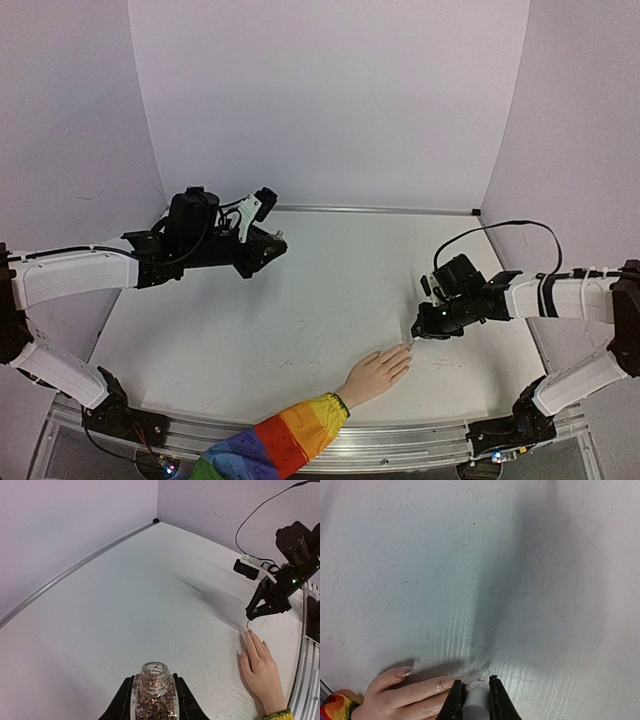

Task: Paint the nails

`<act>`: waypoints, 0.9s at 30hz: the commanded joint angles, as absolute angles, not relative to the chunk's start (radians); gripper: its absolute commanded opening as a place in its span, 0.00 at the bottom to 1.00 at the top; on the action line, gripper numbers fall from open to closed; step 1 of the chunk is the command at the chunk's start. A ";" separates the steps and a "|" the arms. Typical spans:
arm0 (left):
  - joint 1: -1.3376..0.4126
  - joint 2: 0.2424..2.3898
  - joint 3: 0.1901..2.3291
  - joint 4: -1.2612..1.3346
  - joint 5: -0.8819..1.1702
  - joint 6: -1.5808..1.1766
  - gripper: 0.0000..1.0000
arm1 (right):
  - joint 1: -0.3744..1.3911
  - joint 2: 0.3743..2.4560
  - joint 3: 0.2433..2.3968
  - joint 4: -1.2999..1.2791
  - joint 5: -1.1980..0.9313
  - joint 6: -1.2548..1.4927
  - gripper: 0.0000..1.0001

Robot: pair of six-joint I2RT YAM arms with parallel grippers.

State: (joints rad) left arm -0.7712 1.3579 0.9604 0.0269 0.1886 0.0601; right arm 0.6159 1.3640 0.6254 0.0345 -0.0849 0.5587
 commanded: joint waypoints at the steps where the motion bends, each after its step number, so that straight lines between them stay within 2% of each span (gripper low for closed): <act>1: -0.766 1.340 0.984 0.081 0.193 0.069 0.00 | 0.616 1.364 0.638 0.000 -0.034 0.577 0.00; 7: -0.765 1.332 0.984 0.080 0.192 0.072 0.00 | 0.615 1.341 0.648 -0.023 -0.010 0.593 0.00; 15: -0.765 1.319 0.973 0.081 0.193 0.065 0.00 | 0.615 1.269 0.650 -0.028 -0.151 0.507 0.00; 27: -0.765 1.308 0.971 0.081 0.193 0.065 0.00 | 0.624 1.329 0.650 -0.029 -0.170 0.505 0.00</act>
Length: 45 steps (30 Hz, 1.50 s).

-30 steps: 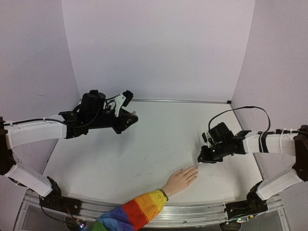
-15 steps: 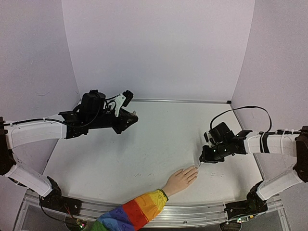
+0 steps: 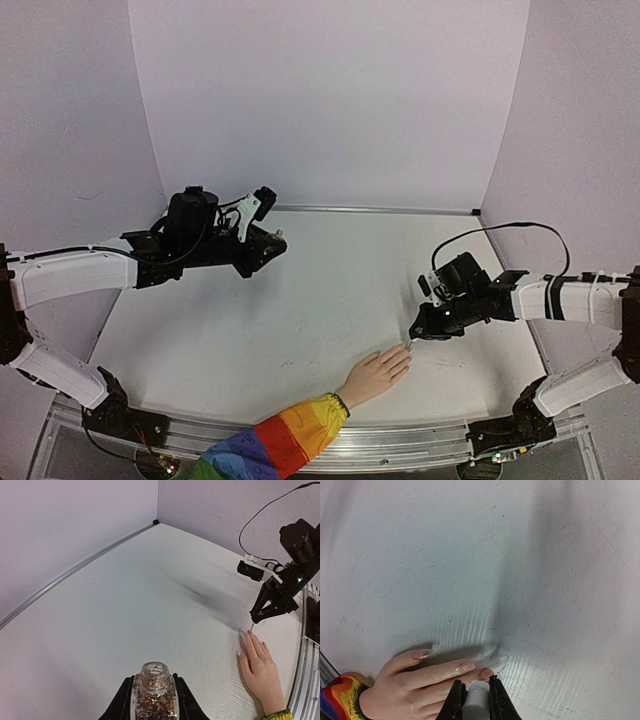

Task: Paint the nails

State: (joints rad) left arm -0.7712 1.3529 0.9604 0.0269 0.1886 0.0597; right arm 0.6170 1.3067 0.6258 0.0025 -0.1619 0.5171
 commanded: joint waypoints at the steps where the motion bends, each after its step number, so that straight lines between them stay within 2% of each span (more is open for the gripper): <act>1: -0.765 1.310 0.971 0.080 0.193 0.065 0.00 | 0.624 1.333 0.650 -0.029 -0.166 0.509 0.00; 45: -0.763 1.330 0.982 0.080 0.191 0.082 0.00 | 0.624 1.398 0.647 0.020 -0.070 0.562 0.00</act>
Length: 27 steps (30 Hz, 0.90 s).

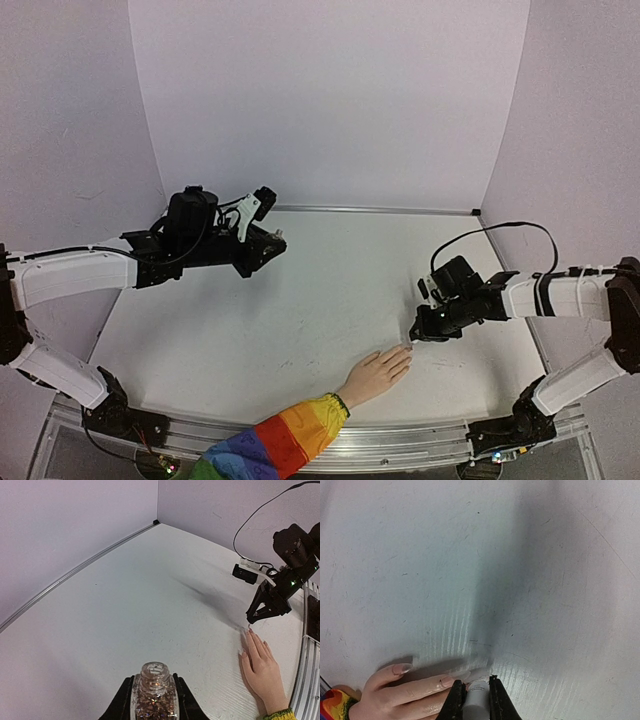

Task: Paint the nails

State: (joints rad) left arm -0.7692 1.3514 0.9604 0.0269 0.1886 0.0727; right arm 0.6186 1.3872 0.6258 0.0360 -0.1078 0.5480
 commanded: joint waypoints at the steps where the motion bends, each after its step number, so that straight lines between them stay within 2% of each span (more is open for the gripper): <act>1: -0.763 1.330 0.983 0.081 0.192 0.081 0.00 | 0.624 1.400 0.649 0.020 -0.064 0.565 0.00; 10: -0.762 1.323 0.980 0.080 0.188 0.083 0.00 | 0.624 1.372 0.670 0.002 -0.020 0.578 0.00; 19: -0.762 1.311 0.974 0.080 0.198 0.069 0.00 | 0.624 1.277 0.656 -0.043 -0.110 0.530 0.00; 27: -0.762 1.304 0.973 0.081 0.204 0.060 0.00 | 0.647 1.313 0.652 -0.042 -0.131 0.518 0.00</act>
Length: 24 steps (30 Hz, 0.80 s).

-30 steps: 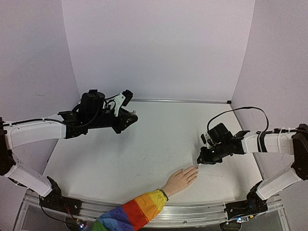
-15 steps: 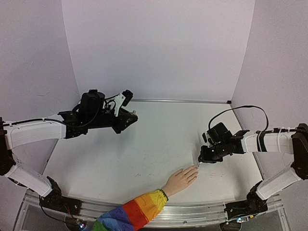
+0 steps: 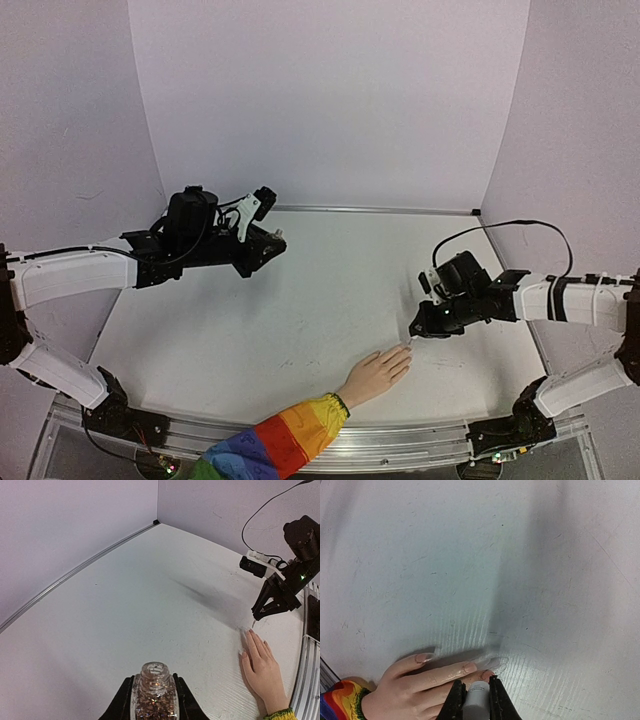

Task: Paint the nails

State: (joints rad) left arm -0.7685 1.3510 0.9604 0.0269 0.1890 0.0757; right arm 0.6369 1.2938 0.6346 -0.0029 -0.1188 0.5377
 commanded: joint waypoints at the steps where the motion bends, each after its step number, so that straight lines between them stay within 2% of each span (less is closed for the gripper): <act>1: -0.762 1.303 0.971 0.081 0.203 0.060 0.00 | 0.648 1.317 0.651 -0.041 -0.130 0.518 0.00; 24: -0.762 1.306 0.971 0.080 0.192 0.069 0.00 | 0.647 1.379 0.656 -0.009 -0.111 0.521 0.00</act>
